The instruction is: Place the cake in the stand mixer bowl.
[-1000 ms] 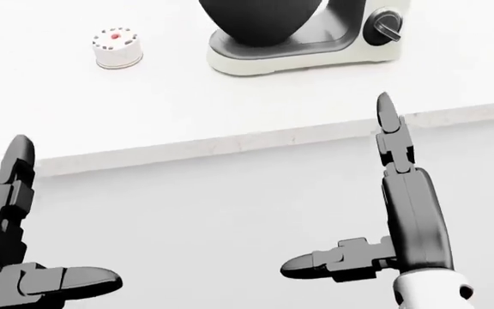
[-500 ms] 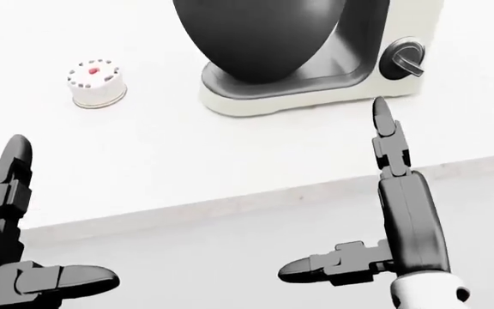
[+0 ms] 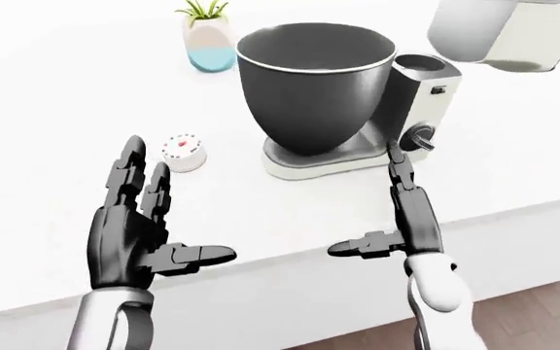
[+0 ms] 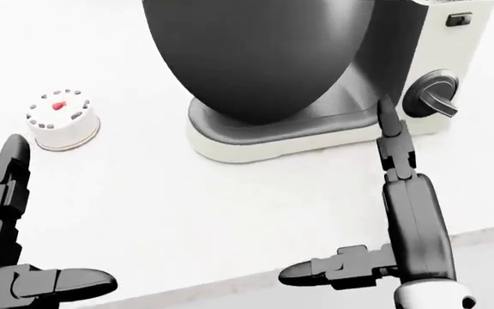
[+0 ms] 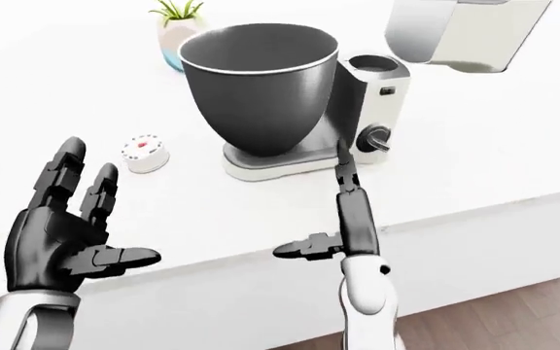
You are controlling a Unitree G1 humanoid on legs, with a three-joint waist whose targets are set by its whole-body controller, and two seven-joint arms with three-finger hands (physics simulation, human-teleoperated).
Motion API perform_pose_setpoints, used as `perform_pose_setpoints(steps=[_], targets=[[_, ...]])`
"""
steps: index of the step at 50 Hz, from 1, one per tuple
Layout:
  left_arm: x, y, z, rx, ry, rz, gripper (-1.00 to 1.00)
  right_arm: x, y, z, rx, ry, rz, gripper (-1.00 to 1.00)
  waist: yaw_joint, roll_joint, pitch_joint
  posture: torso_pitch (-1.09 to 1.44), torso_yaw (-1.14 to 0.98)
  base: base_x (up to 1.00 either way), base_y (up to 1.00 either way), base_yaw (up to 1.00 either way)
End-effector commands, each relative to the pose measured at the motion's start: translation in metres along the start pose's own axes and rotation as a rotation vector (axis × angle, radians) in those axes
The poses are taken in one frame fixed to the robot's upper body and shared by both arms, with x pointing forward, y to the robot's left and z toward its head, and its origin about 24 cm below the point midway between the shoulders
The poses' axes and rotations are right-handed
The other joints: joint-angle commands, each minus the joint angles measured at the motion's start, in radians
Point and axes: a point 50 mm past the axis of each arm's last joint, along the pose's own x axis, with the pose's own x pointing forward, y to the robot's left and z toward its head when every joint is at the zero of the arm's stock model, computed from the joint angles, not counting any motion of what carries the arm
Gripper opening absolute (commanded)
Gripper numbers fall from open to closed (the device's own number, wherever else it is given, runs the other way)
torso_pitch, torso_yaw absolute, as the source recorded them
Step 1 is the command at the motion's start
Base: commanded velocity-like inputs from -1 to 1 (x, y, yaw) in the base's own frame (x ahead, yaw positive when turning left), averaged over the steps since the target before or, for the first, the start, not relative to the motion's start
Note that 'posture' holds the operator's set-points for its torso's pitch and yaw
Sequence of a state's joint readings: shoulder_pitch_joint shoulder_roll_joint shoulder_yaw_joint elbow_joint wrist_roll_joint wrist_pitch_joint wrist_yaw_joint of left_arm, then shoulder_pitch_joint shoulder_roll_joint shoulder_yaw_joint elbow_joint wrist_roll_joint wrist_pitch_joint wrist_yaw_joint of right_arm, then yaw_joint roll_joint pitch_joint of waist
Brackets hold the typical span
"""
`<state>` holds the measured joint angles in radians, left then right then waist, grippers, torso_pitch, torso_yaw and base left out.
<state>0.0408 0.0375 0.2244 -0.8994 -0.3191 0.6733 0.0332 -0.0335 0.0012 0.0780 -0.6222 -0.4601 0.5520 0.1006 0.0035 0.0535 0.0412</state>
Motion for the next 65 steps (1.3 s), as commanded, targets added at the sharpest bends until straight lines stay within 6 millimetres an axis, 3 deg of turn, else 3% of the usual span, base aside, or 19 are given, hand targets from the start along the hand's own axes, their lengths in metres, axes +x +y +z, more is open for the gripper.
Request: perform_pose_setpoints(steps=[1,5,6,9,15,34,43,47,53,57,65], targets=[[-0.002,-0.007,0.012,-0.002,-0.080,-0.041,1.00,-0.002,-0.009,0.015,-0.005,-0.087,-0.055,1.00,-0.006,-0.003,-0.018,0.00,0.00,0.00,0.00,0.00],[-0.002,-0.007,0.014,-0.004,-0.082,-0.040,1.00,-0.007,-0.009,0.016,-0.010,-0.089,-0.065,1.00,0.002,-0.072,-0.013,0.00,0.00,0.00,0.00,0.00],[-0.002,-0.007,0.014,-0.005,-0.081,-0.040,1.00,-0.010,-0.010,0.017,-0.010,-0.086,-0.075,1.00,0.005,-0.060,-0.014,0.00,0.00,0.00,0.00,0.00],[-0.003,-0.006,0.017,-0.007,-0.086,-0.039,1.00,-0.021,-0.012,0.022,-0.014,-0.093,-0.098,1.00,0.008,-0.054,-0.035,0.00,0.00,0.00,0.00,0.00],[-0.003,-0.005,0.020,-0.010,-0.094,-0.033,1.00,-0.031,-0.016,0.032,-0.033,-0.110,-0.120,1.00,0.005,-0.043,-0.044,0.00,0.00,0.00,0.00,0.00],[0.012,0.007,0.061,-0.029,-0.187,0.023,1.00,-0.043,-0.023,0.038,-0.046,-0.118,-0.154,1.00,-0.007,-0.029,-0.032,0.00,0.00,0.00,0.00,0.00],[0.065,0.015,0.072,0.061,-0.255,0.107,1.00,-0.041,-0.023,0.037,-0.046,-0.122,-0.148,1.00,-0.002,-0.027,-0.028,0.00,0.00,0.00,0.00,0.00],[0.096,0.008,0.064,0.106,-0.249,0.105,1.00,-0.041,-0.023,0.036,-0.045,-0.122,-0.147,1.00,0.001,-0.030,-0.028,0.00,0.00,0.00,0.00,0.00],[0.125,0.004,0.058,0.145,-0.230,0.101,1.00,-0.043,-0.024,0.037,-0.045,-0.124,-0.149,1.00,0.004,-0.035,-0.037,0.00,0.00,0.00,0.00,0.00],[0.136,0.010,0.045,0.168,-0.204,0.123,1.00,-0.041,-0.023,0.037,-0.044,-0.125,-0.147,1.00,0.001,-0.037,-0.040,0.00,0.00,0.00,0.00,0.00],[0.138,0.023,0.034,0.197,-0.194,0.157,1.00,-0.041,-0.022,0.037,-0.046,-0.126,-0.144,1.00,-0.002,-0.035,-0.047,0.00,0.00,0.00,0.00,0.00]])
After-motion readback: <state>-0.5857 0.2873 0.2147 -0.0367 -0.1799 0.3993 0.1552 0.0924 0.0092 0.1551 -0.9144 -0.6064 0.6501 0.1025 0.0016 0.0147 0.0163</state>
